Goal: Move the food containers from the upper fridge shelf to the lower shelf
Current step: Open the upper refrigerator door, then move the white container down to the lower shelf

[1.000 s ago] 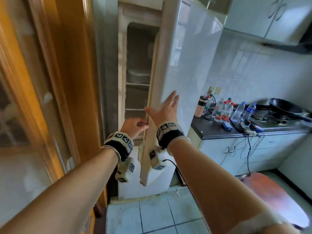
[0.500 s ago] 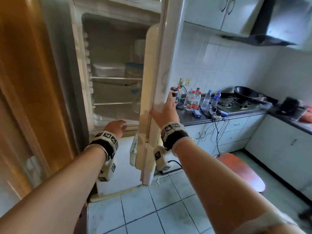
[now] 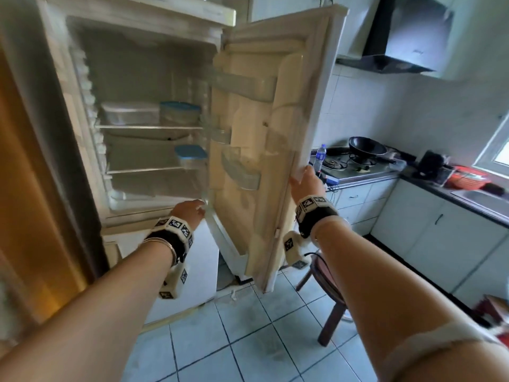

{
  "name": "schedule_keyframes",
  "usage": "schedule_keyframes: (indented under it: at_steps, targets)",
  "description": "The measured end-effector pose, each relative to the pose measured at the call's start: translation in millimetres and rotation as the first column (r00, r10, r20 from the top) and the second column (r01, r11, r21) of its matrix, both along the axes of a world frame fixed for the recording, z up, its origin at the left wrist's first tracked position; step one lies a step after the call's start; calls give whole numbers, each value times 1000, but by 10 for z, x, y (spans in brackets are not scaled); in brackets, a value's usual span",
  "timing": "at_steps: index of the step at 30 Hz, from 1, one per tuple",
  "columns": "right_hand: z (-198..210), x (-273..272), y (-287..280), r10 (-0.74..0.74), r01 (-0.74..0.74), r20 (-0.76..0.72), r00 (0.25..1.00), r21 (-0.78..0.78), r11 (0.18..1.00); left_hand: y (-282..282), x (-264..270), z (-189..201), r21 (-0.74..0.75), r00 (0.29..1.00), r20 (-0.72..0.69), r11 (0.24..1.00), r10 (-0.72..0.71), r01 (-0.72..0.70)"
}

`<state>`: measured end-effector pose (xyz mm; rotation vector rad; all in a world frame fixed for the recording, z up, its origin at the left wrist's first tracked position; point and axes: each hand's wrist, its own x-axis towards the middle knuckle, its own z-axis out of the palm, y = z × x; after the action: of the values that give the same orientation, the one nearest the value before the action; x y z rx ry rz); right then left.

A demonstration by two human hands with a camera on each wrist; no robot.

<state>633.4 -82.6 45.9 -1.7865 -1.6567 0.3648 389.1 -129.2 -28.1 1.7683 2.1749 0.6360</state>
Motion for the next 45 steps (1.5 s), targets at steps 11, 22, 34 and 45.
schedule_keyframes:
  at_steps: [11, 22, 34, 45]
  targets:
    - [77, 366, 358, -161, 150, -126, 979, -94, 984, 108, 90, -31, 1, 998, 57, 1000, -7, 7]
    - [-234, -767, 148, 90, -132, 262, 961, 145, 981, 196, -360, -89, -35, 999, -31, 999, -27, 26]
    - [-768, -2586, 362, 500, -363, 469, 728, -355, 861, 270, -1813, -297, -178, 994, -103, 982, 46, -64]
    - [-888, -3486, 1270, 649, -444, 522, 553, -474, 760, 1037, -2438, -263, -172, 983, -145, 975, 114, -138]
